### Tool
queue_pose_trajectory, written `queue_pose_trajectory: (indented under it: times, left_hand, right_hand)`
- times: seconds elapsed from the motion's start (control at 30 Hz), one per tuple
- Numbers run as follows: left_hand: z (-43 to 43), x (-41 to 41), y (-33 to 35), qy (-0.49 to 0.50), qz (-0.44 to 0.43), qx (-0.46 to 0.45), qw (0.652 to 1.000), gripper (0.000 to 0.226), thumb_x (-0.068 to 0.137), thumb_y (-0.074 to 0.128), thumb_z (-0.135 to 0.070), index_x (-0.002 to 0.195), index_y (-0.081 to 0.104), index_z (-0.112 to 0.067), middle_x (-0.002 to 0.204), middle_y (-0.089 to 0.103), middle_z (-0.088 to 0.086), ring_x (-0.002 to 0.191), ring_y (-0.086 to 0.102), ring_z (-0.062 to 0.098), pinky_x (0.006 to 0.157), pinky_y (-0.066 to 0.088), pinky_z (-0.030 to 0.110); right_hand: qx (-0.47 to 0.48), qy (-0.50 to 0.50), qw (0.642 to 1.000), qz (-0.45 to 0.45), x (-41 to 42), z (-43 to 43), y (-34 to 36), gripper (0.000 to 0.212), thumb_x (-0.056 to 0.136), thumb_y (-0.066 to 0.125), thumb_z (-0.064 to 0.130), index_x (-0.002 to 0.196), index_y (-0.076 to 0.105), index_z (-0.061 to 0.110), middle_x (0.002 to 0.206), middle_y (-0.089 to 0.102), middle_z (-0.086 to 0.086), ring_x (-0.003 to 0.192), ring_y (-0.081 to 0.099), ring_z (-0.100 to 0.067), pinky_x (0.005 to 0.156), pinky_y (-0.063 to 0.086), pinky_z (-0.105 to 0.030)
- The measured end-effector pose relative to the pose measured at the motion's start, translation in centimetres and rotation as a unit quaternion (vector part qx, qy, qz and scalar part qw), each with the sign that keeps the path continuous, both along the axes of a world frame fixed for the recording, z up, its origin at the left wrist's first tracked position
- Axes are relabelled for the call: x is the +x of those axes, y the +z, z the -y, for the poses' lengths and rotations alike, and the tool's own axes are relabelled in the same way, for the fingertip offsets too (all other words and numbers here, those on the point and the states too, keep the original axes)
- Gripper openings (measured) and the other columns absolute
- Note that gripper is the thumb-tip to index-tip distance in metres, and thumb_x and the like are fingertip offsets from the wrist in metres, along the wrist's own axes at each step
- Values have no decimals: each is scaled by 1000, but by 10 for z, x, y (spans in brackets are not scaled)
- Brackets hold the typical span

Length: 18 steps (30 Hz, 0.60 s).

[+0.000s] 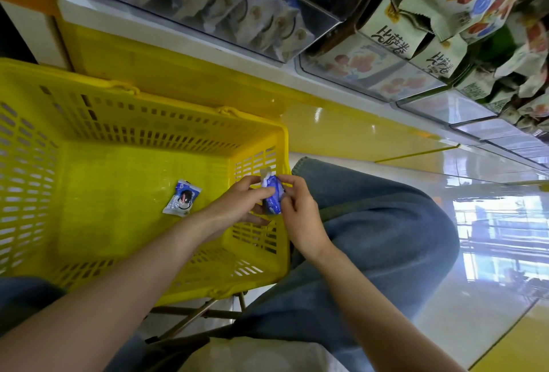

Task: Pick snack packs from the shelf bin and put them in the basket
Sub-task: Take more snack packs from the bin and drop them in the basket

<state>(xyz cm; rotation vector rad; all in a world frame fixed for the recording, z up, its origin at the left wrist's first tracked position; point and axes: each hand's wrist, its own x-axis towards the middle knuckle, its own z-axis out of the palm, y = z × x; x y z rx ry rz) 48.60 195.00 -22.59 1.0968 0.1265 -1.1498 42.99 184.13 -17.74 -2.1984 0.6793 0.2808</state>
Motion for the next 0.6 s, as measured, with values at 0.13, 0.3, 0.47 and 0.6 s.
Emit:
queue_pose_trajectory:
  times: [0.13, 0.3, 0.47, 0.6]
  left_hand:
    - [-5, 6, 3, -47, 36, -6, 998, 31, 90, 54, -38, 112, 56, -16, 101, 64, 4, 74, 63, 12, 60, 54, 21]
    - [-1, 6, 8, 35, 116, 17, 993, 29, 89, 60, -25, 116, 55, -18, 104, 63, 0, 85, 62, 5, 54, 47, 10]
    - [1, 7, 16, 102, 113, 20, 988, 24, 88, 60, -23, 111, 55, -20, 105, 64, -4, 91, 62, 4, 62, 49, 11]
    - [-3, 11, 25, 83, 110, -13, 990, 27, 85, 63, -13, 111, 56, -19, 108, 64, 4, 87, 63, 11, 68, 51, 20]
  right_hand:
    - [164, -122, 979, -21, 0, 7, 11, 20, 98, 36, 4, 113, 49, 3, 95, 65, -14, 76, 65, -17, 71, 54, -29]
    - [311, -164, 936, -21, 3, 9, 27, 33, 100, 36, 22, 118, 58, 6, 108, 68, -16, 98, 66, -26, 87, 54, -35]
    - [203, -91, 975, 1, 5, 1, 30, 32, 92, 53, 14, 124, 55, 9, 116, 65, -12, 104, 64, -24, 85, 54, -34]
    - [253, -131, 958, 16, 9, 6, 36, 31, 93, 50, 8, 124, 54, 6, 116, 65, -14, 99, 65, -21, 85, 52, -29]
